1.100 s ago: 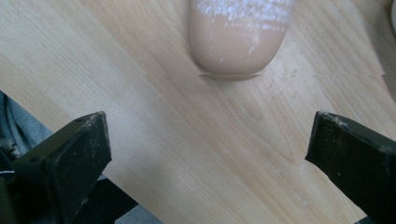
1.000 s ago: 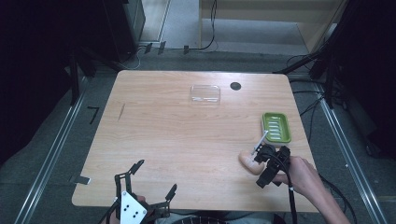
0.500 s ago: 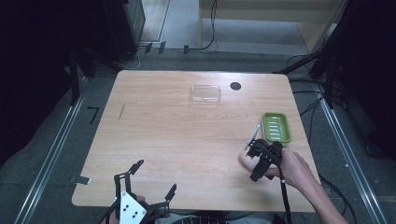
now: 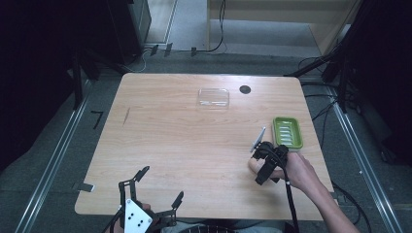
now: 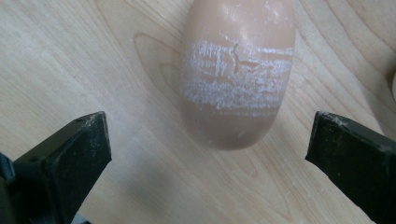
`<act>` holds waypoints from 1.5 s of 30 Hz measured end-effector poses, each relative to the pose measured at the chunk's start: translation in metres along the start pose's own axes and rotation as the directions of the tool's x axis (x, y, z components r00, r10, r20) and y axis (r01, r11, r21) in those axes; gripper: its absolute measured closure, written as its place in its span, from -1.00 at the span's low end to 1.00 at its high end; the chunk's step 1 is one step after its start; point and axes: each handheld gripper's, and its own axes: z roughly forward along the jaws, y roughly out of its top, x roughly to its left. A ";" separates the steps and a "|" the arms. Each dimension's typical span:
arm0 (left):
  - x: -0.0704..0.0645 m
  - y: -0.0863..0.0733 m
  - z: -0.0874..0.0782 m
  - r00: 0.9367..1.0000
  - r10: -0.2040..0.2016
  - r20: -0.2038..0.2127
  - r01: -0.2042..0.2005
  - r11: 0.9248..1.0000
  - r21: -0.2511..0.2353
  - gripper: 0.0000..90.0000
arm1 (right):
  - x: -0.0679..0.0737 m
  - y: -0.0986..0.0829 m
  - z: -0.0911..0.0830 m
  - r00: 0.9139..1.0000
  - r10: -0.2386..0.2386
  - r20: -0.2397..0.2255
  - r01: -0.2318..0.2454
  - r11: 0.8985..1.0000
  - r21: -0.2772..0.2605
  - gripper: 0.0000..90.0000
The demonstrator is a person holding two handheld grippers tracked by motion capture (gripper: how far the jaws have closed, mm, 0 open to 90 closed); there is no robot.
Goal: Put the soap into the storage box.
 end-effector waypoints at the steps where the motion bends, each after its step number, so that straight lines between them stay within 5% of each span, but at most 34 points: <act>1: 0.000 0.000 0.000 1.000 0.000 0.000 0.000 1.000 0.000 -1.00 | 0.000 0.001 0.001 1.000 0.007 -0.002 -0.007 1.000 0.000 -1.00; 22: 0.000 0.000 0.000 1.000 0.000 0.000 0.000 1.000 0.000 -1.00 | -0.014 0.014 0.019 0.998 0.055 -0.020 -0.055 0.998 0.012 -0.99; 45: 0.001 0.000 0.000 1.000 0.001 0.000 -0.001 1.000 0.002 -1.00 | -0.017 0.017 0.024 0.995 0.103 -0.013 -0.103 0.995 -0.013 -0.39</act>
